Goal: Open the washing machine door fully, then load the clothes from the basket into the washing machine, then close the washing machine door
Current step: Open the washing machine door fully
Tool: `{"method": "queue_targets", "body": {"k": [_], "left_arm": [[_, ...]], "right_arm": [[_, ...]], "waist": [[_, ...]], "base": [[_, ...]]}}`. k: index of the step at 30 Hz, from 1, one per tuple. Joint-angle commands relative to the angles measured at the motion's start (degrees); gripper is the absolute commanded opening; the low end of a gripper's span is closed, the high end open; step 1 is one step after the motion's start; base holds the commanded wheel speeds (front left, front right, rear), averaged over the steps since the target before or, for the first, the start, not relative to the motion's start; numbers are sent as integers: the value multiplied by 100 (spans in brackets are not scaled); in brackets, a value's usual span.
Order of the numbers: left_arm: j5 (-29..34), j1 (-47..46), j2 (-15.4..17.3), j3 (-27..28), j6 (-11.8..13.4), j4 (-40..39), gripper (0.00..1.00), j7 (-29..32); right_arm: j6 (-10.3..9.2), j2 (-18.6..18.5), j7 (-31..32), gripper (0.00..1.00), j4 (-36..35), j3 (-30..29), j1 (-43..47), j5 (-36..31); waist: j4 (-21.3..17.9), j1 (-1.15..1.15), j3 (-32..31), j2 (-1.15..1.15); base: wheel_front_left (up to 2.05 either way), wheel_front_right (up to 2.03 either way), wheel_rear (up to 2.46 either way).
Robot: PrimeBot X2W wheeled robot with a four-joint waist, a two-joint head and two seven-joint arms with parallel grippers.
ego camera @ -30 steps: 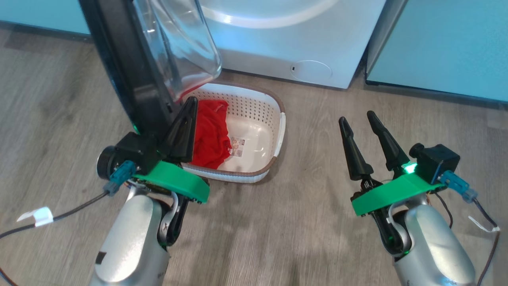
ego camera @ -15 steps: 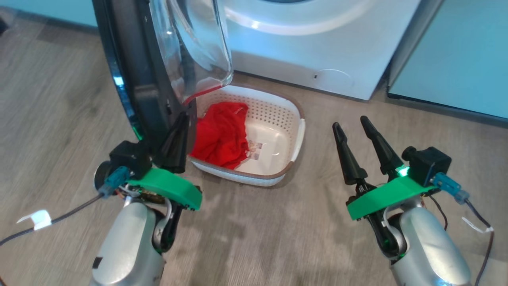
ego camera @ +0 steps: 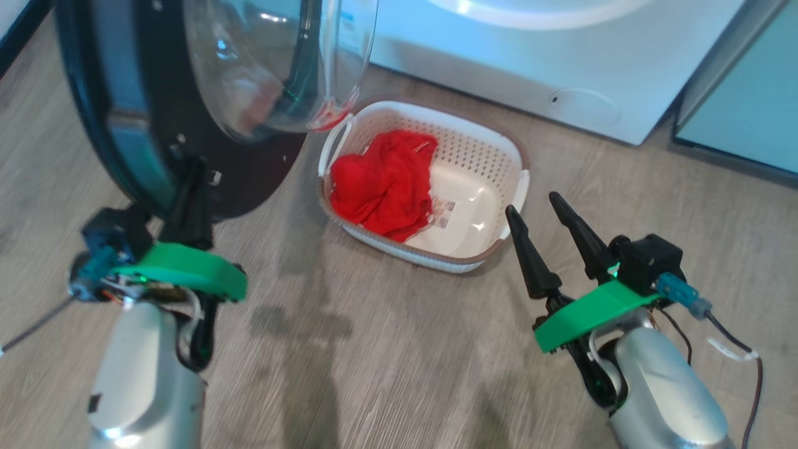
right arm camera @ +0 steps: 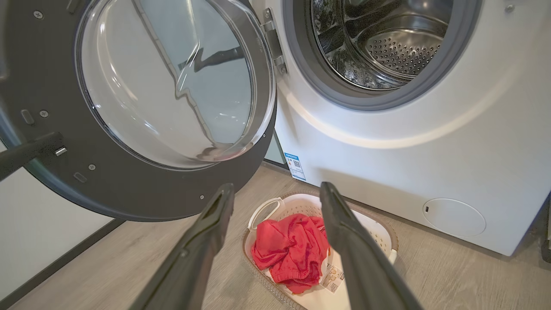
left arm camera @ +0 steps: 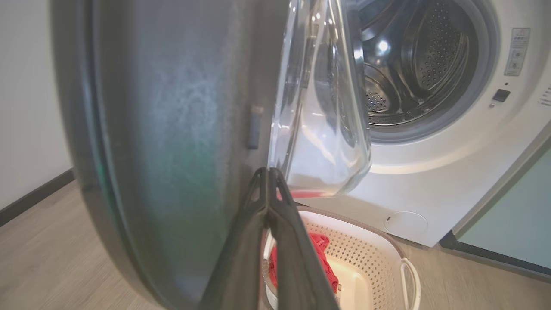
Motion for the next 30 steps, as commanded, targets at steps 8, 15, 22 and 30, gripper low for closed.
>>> {"method": "queue_targets", "body": {"k": [8,15,22,30], "left_arm": [[216,-719,264,876,-177,44,0,-28],[82,-1235,568,1402,-268,527,0,-28],[151,-1625,996,1723,-286,871,0,-28],[69,-2014,1526,1962,-289,1330,0,-28]], "right_arm": [[0,-72,-44,100,-78,230,-454,-133],[0,-135,8,100,-76,266,-629,-200],[0,-188,54,100,-118,238,-742,-249],[0,-235,96,100,-202,115,-760,-318]], "waist": [[243,0,439,0],[251,0,772,0],[176,0,1053,0],[90,0,1293,0]], "base": [[0,0,0],[0,0,0],[0,0,0],[0,0,0]]}}
